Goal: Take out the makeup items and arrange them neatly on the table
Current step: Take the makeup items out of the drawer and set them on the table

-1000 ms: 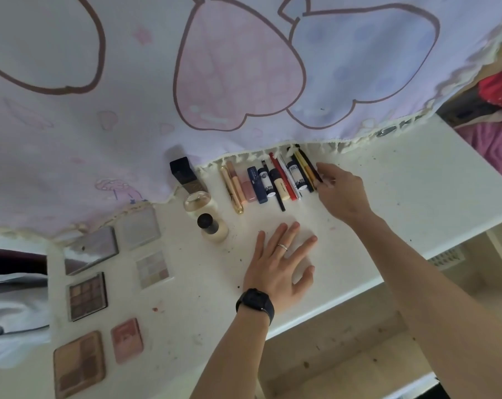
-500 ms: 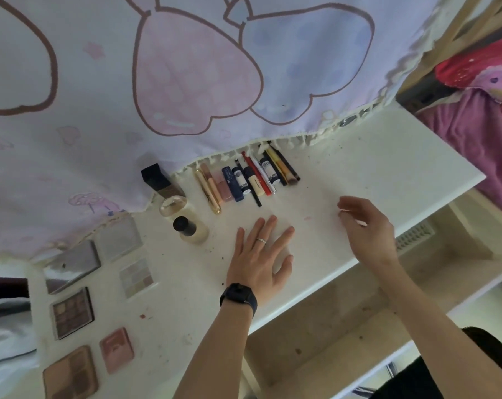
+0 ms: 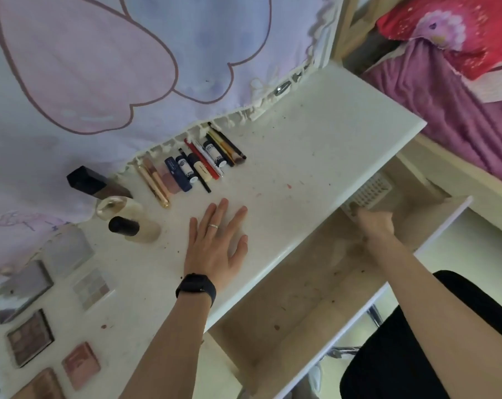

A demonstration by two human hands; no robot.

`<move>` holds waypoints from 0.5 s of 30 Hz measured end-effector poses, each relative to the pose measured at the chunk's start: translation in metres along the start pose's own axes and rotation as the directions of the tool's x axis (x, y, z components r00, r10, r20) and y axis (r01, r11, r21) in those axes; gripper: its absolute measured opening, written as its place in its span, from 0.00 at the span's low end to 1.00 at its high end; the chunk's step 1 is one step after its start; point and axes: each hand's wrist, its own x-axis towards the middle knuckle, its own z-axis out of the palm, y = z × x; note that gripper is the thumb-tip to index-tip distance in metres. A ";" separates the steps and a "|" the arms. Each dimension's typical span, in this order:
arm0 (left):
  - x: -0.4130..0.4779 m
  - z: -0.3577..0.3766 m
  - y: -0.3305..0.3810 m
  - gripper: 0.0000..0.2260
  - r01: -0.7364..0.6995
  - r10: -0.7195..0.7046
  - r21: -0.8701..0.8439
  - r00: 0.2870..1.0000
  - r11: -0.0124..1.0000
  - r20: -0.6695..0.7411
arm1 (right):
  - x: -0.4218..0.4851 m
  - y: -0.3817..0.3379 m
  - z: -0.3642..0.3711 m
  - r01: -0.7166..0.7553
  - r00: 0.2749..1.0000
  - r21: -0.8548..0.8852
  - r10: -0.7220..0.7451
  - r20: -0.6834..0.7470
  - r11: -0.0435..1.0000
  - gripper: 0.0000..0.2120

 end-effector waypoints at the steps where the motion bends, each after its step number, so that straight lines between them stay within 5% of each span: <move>1: 0.000 -0.001 -0.001 0.25 -0.001 0.001 -0.002 1.000 1.000 -0.011 | 0.009 -0.004 0.005 -0.043 0.999 0.021 0.043 0.004 0.999 0.47; 7: 0.001 0.000 0.002 0.25 -0.006 0.005 -0.027 0.999 1.000 -0.033 | 0.040 -0.009 0.022 -0.137 0.988 0.059 0.141 -0.063 0.989 0.48; 15: 0.002 0.003 -0.001 0.25 -0.017 0.016 -0.018 0.998 1.000 -0.054 | 0.033 -0.012 0.009 -0.129 0.990 0.201 0.113 0.089 0.971 0.36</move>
